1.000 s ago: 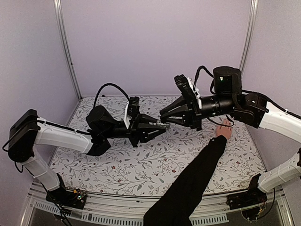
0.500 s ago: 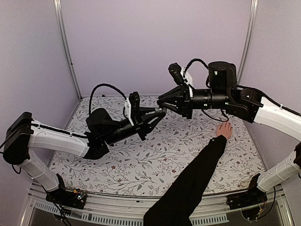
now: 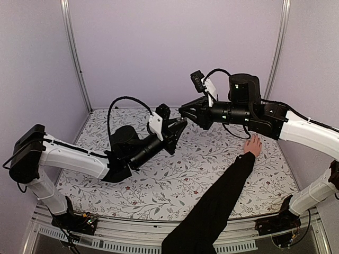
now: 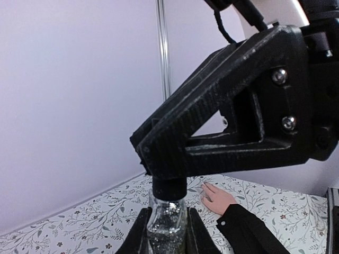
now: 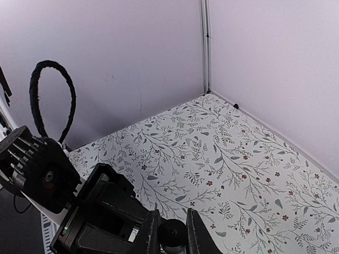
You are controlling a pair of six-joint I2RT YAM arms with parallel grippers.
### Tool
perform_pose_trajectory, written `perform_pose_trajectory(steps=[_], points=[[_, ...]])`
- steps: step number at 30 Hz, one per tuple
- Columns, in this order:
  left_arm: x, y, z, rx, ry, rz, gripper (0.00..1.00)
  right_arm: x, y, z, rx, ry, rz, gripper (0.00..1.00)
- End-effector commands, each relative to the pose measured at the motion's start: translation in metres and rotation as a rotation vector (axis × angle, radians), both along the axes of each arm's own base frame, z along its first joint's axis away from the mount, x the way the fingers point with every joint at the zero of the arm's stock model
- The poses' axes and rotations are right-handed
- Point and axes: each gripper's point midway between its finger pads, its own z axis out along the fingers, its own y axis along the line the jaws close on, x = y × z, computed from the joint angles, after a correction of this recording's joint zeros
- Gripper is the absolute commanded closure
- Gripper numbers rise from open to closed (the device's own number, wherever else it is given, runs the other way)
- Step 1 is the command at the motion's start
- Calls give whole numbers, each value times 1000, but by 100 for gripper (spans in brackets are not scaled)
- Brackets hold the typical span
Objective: Paint the nails
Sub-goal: Screw the nail polish bottle.
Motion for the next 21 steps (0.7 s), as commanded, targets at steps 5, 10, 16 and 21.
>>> perform_pose_trajectory(steps=[5,10,16,21], points=[[-11,-3,38,-79,-50,-31,100,-31,11,-37,-54,124,98,86],[-19,-10,34,-56,-38,-106,100,-30,4,-28,-42,90,75,73],[-21,-16,28,-30,-27,-140,100,-36,-3,-20,-17,64,82,65],[-27,-16,28,-44,-8,-237,100,-48,-8,-9,9,30,130,36]])
